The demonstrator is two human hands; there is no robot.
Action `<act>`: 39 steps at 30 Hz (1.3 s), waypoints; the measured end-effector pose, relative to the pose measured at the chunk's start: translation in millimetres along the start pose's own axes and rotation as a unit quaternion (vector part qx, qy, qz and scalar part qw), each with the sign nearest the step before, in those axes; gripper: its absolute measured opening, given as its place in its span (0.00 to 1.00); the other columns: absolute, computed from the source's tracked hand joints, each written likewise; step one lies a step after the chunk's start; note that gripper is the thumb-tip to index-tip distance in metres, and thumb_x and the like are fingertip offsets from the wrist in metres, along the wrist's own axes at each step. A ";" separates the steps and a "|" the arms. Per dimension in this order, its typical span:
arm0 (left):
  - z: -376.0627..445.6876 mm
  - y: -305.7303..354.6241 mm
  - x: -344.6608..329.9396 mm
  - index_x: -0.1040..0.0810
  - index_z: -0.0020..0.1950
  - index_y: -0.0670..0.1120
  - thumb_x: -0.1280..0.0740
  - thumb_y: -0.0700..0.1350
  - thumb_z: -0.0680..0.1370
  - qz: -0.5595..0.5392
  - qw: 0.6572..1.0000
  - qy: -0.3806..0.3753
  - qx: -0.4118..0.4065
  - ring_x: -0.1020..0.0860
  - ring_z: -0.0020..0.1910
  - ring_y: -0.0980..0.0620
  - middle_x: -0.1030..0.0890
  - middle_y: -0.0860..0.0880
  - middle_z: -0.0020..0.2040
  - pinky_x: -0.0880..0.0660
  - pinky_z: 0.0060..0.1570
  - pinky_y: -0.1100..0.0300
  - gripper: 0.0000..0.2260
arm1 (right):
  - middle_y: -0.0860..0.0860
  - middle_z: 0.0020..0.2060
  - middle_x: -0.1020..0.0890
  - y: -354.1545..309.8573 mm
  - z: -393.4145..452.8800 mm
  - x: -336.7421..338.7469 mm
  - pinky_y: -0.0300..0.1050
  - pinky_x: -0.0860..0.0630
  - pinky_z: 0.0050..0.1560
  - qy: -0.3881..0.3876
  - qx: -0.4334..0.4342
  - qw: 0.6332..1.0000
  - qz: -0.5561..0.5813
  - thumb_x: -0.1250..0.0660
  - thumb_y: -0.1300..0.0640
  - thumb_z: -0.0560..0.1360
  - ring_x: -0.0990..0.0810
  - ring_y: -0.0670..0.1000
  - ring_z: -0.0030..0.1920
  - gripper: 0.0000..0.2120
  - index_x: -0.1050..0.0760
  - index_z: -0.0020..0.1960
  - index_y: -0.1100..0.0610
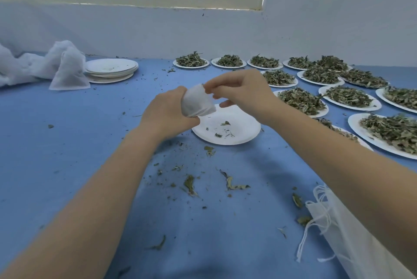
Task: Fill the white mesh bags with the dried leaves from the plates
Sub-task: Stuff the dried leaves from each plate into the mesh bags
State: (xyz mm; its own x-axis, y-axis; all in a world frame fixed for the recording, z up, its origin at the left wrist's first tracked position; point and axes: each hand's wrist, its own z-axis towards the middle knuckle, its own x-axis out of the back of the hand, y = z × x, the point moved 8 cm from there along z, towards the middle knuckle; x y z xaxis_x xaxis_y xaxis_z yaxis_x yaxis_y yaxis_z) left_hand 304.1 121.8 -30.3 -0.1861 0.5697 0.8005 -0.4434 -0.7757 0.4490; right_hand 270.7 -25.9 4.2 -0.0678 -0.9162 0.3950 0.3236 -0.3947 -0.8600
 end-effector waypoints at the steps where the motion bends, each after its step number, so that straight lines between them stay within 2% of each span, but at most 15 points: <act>1: -2.5 -2.6 0.9 0.28 0.52 0.47 0.29 0.51 0.67 0.010 1.000 -0.005 0.009 0.27 0.43 0.48 0.26 0.51 0.42 0.29 0.38 0.55 0.18 | 0.47 0.43 0.15 5.7 -1.3 3.1 0.46 0.19 0.48 0.012 -0.018 1.000 -0.012 0.33 0.62 0.73 0.18 0.47 0.44 0.10 0.18 0.46 0.49; 2: -5.1 -5.0 2.2 0.28 0.52 0.47 0.29 0.51 0.68 0.015 1.000 -0.007 0.018 0.27 0.44 0.48 0.26 0.50 0.44 0.29 0.38 0.55 0.17 | 0.48 0.48 0.16 13.5 -2.7 5.3 0.44 0.20 0.48 0.015 -0.042 0.997 -0.058 0.33 0.58 0.74 0.19 0.47 0.45 0.09 0.19 0.51 0.48; 3: -7.6 -6.8 4.0 0.29 0.52 0.47 0.29 0.51 0.68 0.018 1.000 -0.006 0.025 0.28 0.44 0.48 0.26 0.50 0.44 0.31 0.38 0.56 0.17 | 0.49 0.55 0.19 24.2 -4.2 6.0 0.42 0.23 0.49 0.004 -0.078 0.988 -0.137 0.32 0.52 0.74 0.21 0.47 0.49 0.13 0.22 0.58 0.48; 4: -9.8 -7.9 5.6 0.29 0.50 0.47 0.29 0.51 0.69 0.023 0.999 -0.005 0.031 0.28 0.43 0.48 0.26 0.51 0.43 0.32 0.37 0.57 0.16 | 0.50 0.62 0.24 38.1 -7.2 5.0 0.42 0.28 0.53 -0.025 -0.124 0.965 -0.231 0.32 0.44 0.72 0.24 0.48 0.56 0.24 0.28 0.65 0.50; 6: -14.3 -9.2 7.6 0.31 0.47 0.47 0.30 0.51 0.69 0.031 0.999 -0.003 0.043 0.29 0.42 0.47 0.28 0.52 0.39 0.34 0.35 0.57 0.14 | 0.55 0.71 0.36 62.6 -17.8 -0.2 0.51 0.35 0.63 -0.092 -0.204 0.902 -0.371 0.32 0.30 0.63 0.36 0.56 0.69 0.50 0.44 0.74 0.54; 8: -17.7 -10.2 8.2 0.31 0.48 0.48 0.30 0.52 0.69 0.031 0.998 -0.002 0.057 0.29 0.41 0.48 0.29 0.53 0.38 0.34 0.34 0.57 0.15 | 0.59 0.74 0.46 76.4 -25.4 -4.7 0.59 0.42 0.68 -0.117 -0.242 0.872 -0.408 0.33 0.23 0.54 0.45 0.62 0.73 0.63 0.56 0.77 0.53; 10: -19.7 -11.3 7.5 0.31 0.48 0.48 0.30 0.52 0.69 0.031 0.997 0.001 0.066 0.29 0.40 0.49 0.30 0.54 0.38 0.35 0.33 0.58 0.15 | 0.60 0.75 0.50 85.0 -27.8 -7.9 0.61 0.45 0.70 -0.115 -0.256 0.874 -0.395 0.33 0.22 0.51 0.48 0.63 0.74 0.69 0.63 0.77 0.53; 16: -22.3 -21.2 7.7 0.37 0.39 0.51 0.30 0.53 0.68 -0.018 0.994 0.012 0.107 0.33 0.34 0.55 0.31 0.52 0.36 0.40 0.28 0.58 0.15 | 0.59 0.73 0.45 80.6 -22.2 -14.3 0.58 0.43 0.68 -0.058 -0.227 0.907 -0.350 0.29 0.24 0.45 0.46 0.63 0.72 0.72 0.63 0.76 0.50; 19: -18.6 -33.0 23.9 0.32 0.45 0.49 0.30 0.53 0.67 -0.083 0.983 0.049 0.156 0.29 0.40 0.52 0.28 0.53 0.40 0.37 0.30 0.58 0.15 | 0.57 0.72 0.44 63.5 -8.2 -24.9 0.56 0.42 0.68 -0.036 -0.183 0.926 -0.328 0.29 0.24 0.46 0.45 0.61 0.72 0.71 0.62 0.76 0.49; 23: -8.2 -57.4 59.6 0.30 0.56 0.48 0.29 0.52 0.67 -0.151 0.963 0.099 0.200 0.27 0.46 0.51 0.25 0.53 0.47 0.35 0.34 0.61 0.21 | 0.57 0.70 0.42 35.0 25.0 -52.1 0.55 0.42 0.68 -0.031 -0.141 0.943 -0.300 0.28 0.26 0.49 0.45 0.60 0.71 0.68 0.59 0.76 0.50; 28: 10.3 -100.2 96.4 0.31 0.57 0.47 0.31 0.56 0.63 -0.224 0.944 0.096 0.223 0.25 0.49 0.50 0.23 0.51 0.49 0.31 0.41 0.57 0.26 | 0.56 0.68 0.41 5.5 81.0 -96.5 0.54 0.40 0.67 -0.041 -0.096 0.950 -0.294 0.29 0.25 0.51 0.43 0.59 0.69 0.62 0.47 0.74 0.54; 30: 22.5 -121.6 106.3 0.32 0.56 0.48 0.35 0.56 0.61 -0.258 0.932 0.100 0.233 0.25 0.45 0.53 0.24 0.52 0.46 0.32 0.38 0.59 0.26 | 0.55 0.69 0.43 1.5 108.3 -115.5 0.53 0.41 0.68 -0.047 -0.083 0.950 -0.297 0.30 0.25 0.52 0.46 0.58 0.69 0.60 0.45 0.73 0.54; 33: 48.1 -161.2 115.0 0.33 0.59 0.43 0.37 0.49 0.59 -0.289 0.918 0.108 0.250 0.27 0.40 0.53 0.25 0.49 0.46 0.33 0.38 0.58 0.28 | 0.56 0.70 0.43 5.0 153.2 -144.1 0.52 0.42 0.69 -0.057 -0.081 0.950 -0.296 0.31 0.25 0.53 0.47 0.58 0.71 0.57 0.42 0.72 0.55; 36: 73.3 -214.7 125.8 0.37 0.60 0.40 0.38 0.42 0.58 -0.300 0.895 0.143 0.296 0.30 0.41 0.49 0.29 0.46 0.43 0.33 0.39 0.58 0.30 | 0.56 0.67 0.39 10.1 199.7 -177.1 0.51 0.40 0.66 -0.074 -0.076 0.951 -0.291 0.31 0.25 0.54 0.44 0.58 0.70 0.54 0.39 0.71 0.54; 39: 97.7 -269.3 129.1 0.41 0.59 0.42 0.35 0.36 0.69 -0.282 0.892 0.162 0.315 0.30 0.46 0.49 0.30 0.47 0.45 0.33 0.35 0.60 0.23 | 0.54 0.62 0.37 12.8 244.6 -213.2 0.47 0.38 0.58 -0.091 -0.063 0.951 -0.290 0.30 0.25 0.54 0.40 0.57 0.66 0.53 0.37 0.69 0.55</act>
State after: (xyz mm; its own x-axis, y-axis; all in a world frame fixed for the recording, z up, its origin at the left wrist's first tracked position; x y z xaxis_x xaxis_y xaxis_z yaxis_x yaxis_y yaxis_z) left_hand 485.2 377.7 -9.0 -0.3784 0.8865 0.2664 0.0153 -0.2817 0.9594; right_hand 520.1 181.5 -12.0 -0.0322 -0.5199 0.8536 0.1661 -0.8450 -0.5084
